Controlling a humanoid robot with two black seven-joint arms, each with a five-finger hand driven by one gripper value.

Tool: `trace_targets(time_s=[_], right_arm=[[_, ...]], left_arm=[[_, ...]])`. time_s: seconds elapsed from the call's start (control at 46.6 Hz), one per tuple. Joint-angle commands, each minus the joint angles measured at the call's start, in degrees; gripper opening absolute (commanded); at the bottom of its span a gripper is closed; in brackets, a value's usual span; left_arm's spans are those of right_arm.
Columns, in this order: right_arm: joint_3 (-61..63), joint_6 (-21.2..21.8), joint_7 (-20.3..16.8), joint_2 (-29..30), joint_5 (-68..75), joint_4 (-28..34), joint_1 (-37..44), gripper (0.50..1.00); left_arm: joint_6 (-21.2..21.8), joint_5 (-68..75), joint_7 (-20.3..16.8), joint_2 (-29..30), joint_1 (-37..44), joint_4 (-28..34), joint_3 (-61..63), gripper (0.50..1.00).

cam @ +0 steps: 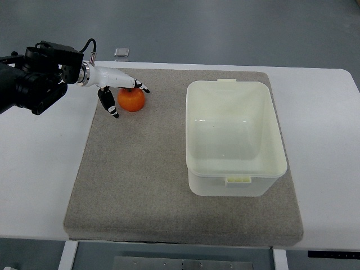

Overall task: Put orange in box with left hand
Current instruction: 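Close the left hand's fingers around the orange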

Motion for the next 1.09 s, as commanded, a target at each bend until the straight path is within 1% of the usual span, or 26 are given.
trace_targets(time_s=[0.0,0.043,0.086,0.15,0.214,0.279,0.322,0.364,0.557,0.772,1.072], right_arm=[[0.0,0.0,0.0,0.0,0.0,0.0,0.0,0.926],[0.0,0.0,0.0,0.0,0.0,0.0,0.0,0.926],[0.0,0.0,0.0,0.0,0.0,0.0,0.0,0.926],[0.0,0.0,0.0,0.0,0.0,0.0,0.0,0.926],[0.0,0.0,0.0,0.0,0.0,0.0,0.0,0.926],[0.0,0.0,0.0,0.0,0.0,0.0,0.0,0.926],[0.0,0.0,0.0,0.0,0.0,0.0,0.0,0.926],[0.0,0.0,0.0,0.0,0.0,0.0,0.0,0.926],[0.0,0.0,0.1,0.0,0.0,0.0,0.0,0.926],[0.0,0.0,0.0,0.0,0.0,0.0,0.0,0.926],[0.0,0.0,0.0,0.0,0.0,0.0,0.0,0.926]], left_arm=[[0.0,0.2,0.0,0.0,0.0,0.0,0.1,0.962],[0.0,0.2,0.0,0.0,0.0,0.0,0.1,0.943],[0.0,0.3,0.0,-0.3,0.0,0.1,0.1,0.896],[0.0,0.3,0.0,-0.7,0.0,0.2,0.1,0.844],[0.0,0.3,0.0,-0.8,0.0,0.7,0.1,0.748],[0.0,0.3,0.0,-1.1,0.0,1.6,0.1,0.624],[-0.1,0.4,0.0,-1.4,0.0,2.0,0.1,0.581],[-0.1,0.4,0.0,-1.6,0.0,2.2,0.2,0.5],[-0.7,0.2,0.0,-1.7,-0.2,2.2,0.8,0.5],[-0.3,-1.4,0.0,-1.8,-0.2,2.0,0.4,0.5],[0.0,-8.3,0.0,-1.8,0.0,2.2,0.1,0.5]])
